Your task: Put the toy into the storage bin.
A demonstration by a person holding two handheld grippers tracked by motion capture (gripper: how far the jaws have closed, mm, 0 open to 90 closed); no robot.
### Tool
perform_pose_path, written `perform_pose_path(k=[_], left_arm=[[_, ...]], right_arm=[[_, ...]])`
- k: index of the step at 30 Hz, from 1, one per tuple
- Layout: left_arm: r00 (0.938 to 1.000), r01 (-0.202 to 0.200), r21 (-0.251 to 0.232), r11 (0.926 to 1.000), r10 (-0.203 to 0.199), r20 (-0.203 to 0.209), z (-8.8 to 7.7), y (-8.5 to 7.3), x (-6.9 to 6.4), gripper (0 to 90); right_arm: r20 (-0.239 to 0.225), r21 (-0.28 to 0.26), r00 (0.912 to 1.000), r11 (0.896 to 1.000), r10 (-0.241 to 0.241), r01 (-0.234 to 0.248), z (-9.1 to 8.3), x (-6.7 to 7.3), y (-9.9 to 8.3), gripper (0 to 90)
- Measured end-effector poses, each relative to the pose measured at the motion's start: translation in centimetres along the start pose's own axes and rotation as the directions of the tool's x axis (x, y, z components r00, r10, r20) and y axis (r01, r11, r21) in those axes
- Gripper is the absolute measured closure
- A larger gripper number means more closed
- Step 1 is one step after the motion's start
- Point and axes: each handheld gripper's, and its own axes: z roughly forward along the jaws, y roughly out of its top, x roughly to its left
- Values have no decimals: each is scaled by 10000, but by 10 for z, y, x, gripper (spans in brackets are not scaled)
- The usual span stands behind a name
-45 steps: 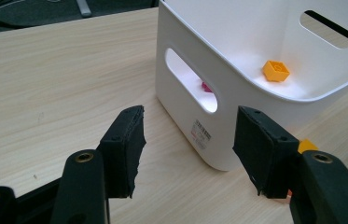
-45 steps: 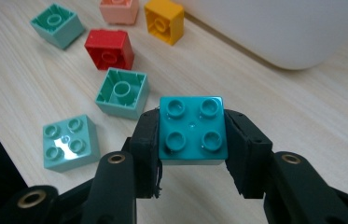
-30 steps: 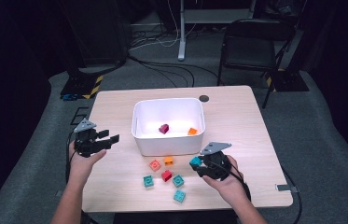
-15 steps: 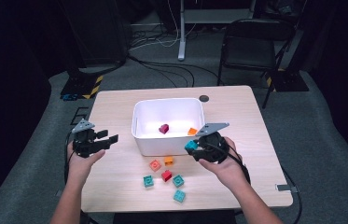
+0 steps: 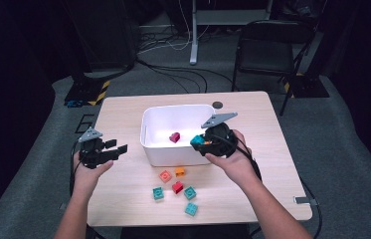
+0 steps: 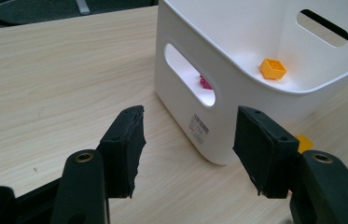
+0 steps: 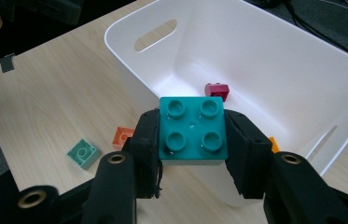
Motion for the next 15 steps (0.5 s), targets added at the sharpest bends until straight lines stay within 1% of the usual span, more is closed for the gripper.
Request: perform_pose_path(k=[3, 4, 5, 7, 9, 10, 11, 12, 14, 15], left_arm=[[10000, 27, -35, 10000, -27, -11, -2, 0, 1, 425], [10000, 24, -32, 10000, -25, -6, -2, 0, 1, 426], [10000, 58, -44, 10000, -59, -29, -2, -1, 1, 426], [10000, 68, -44, 10000, -69, -35, -3, -1, 2, 426], [9999, 92, -61, 9999, -92, -45, -3, -1, 2, 425], [9999, 94, -32, 10000, -94, -53, -4, -1, 3, 425], [9999, 98, -32, 9999, -98, -52, -3, -2, 3, 426], [9999, 98, -11, 10000, -98, -61, -3, -2, 3, 425], [9999, 104, -18, 9999, -104, -57, -3, -2, 3, 426], [9999, 117, -48, 9999, -117, -64, -3, -3, 3, 426]], right_arm=[[-42, -85, 10000, 9999, -86, 85, 3, -2, 9, 582], [-40, -32, 10000, 10000, -82, 82, 5, -3, 14, 582], [-40, -32, 10000, 10000, -82, 82, 5, -3, 14, 582], [7, -20, 9999, 9999, -169, 169, 8, -4, 21, 582], [-54, -60, 9999, 9999, -147, 147, 12, -6, 26, 581], [-70, -107, 9997, 9997, -217, 216, 15, -9, 28, 581], [-53, -60, 9999, 9999, -121, 120, 17, -9, 31, 581], [-42, -93, 9998, 9997, -211, 211, 19, -11, 33, 581], [-25, -50, 9999, 9998, -169, 169, 25, -13, 38, 581], [-11, 96, 10000, 9999, 29, -29, 26, -12, 40, 581]])
